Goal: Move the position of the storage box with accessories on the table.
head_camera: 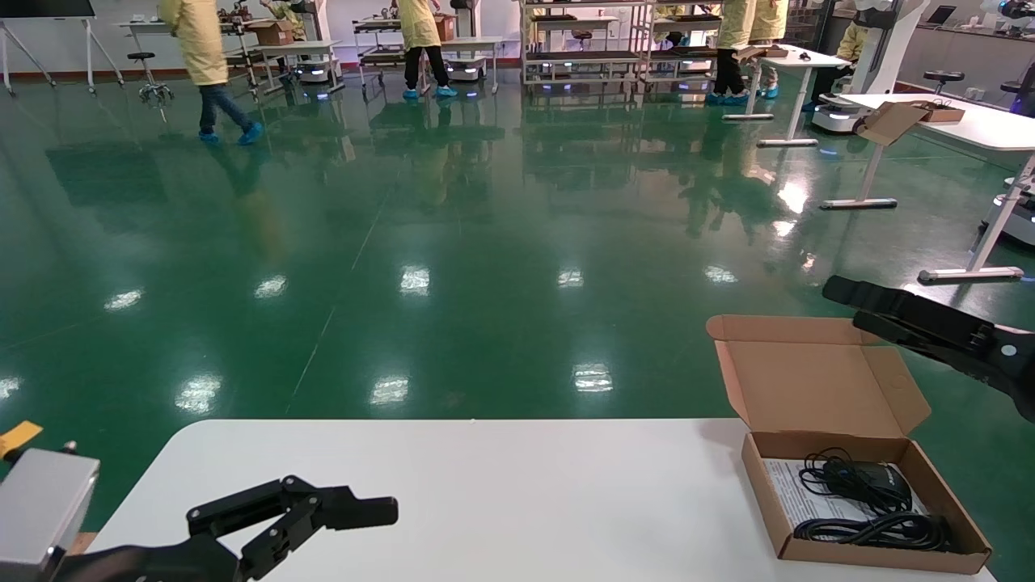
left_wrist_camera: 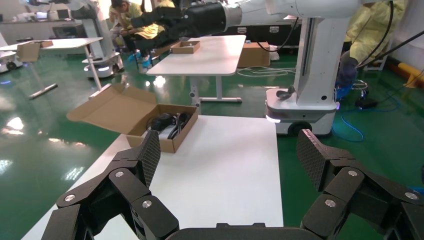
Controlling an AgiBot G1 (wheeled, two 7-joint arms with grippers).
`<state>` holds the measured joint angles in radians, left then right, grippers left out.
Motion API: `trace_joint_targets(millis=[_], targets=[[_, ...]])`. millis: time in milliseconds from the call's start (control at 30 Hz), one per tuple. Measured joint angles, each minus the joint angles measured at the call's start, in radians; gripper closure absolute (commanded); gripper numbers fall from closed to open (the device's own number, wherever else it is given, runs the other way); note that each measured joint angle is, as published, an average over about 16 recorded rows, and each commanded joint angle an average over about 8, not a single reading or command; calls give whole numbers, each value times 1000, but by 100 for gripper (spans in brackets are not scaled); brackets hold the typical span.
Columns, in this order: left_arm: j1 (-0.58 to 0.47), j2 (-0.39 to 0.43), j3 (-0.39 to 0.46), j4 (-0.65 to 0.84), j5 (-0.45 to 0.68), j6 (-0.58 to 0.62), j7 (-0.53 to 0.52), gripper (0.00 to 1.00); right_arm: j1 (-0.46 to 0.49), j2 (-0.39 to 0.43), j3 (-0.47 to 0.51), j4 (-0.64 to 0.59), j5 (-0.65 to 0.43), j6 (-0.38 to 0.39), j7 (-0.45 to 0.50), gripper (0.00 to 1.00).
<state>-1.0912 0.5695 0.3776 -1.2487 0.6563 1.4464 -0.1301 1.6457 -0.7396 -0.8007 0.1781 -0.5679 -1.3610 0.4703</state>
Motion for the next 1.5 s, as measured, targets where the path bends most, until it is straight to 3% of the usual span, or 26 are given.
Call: trace_joint_targets(millis=[1500], targets=[[0,0,0,0,0,0,0,0,-438,98,399,848,-125,-103,-217,0]])
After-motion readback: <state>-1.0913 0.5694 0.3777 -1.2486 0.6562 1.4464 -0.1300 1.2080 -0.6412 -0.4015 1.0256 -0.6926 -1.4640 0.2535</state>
